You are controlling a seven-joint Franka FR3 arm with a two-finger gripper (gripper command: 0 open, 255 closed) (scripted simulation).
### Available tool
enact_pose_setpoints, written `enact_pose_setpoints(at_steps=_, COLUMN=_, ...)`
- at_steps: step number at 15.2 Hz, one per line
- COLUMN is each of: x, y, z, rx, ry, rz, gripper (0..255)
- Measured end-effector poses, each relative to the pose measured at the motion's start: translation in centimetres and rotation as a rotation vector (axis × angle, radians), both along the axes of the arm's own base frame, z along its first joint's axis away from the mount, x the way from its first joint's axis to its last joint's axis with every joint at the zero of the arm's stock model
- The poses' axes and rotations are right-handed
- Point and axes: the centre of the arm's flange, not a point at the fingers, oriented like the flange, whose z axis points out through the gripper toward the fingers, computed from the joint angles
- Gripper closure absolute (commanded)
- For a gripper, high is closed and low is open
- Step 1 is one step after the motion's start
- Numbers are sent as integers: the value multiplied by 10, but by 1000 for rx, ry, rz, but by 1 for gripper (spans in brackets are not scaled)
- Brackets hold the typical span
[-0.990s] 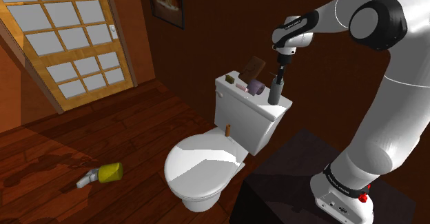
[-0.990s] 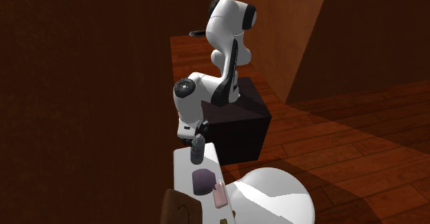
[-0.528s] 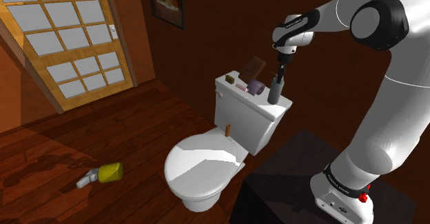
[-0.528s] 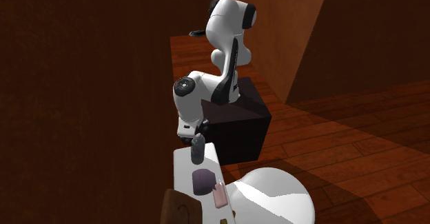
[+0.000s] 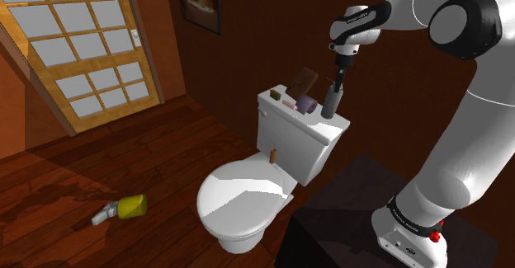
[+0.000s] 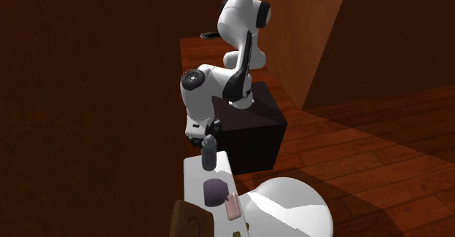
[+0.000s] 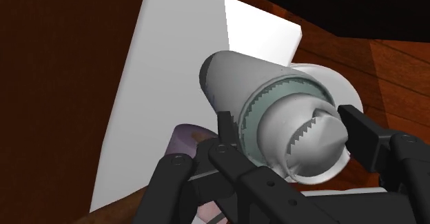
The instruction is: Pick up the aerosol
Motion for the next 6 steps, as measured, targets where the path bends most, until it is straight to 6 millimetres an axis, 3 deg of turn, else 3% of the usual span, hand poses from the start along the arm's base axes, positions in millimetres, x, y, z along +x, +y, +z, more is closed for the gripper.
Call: enact_pose_setpoints(at_steps=6, x=1, y=0, z=29, rx=0, ry=0, rz=0, gripper=255)
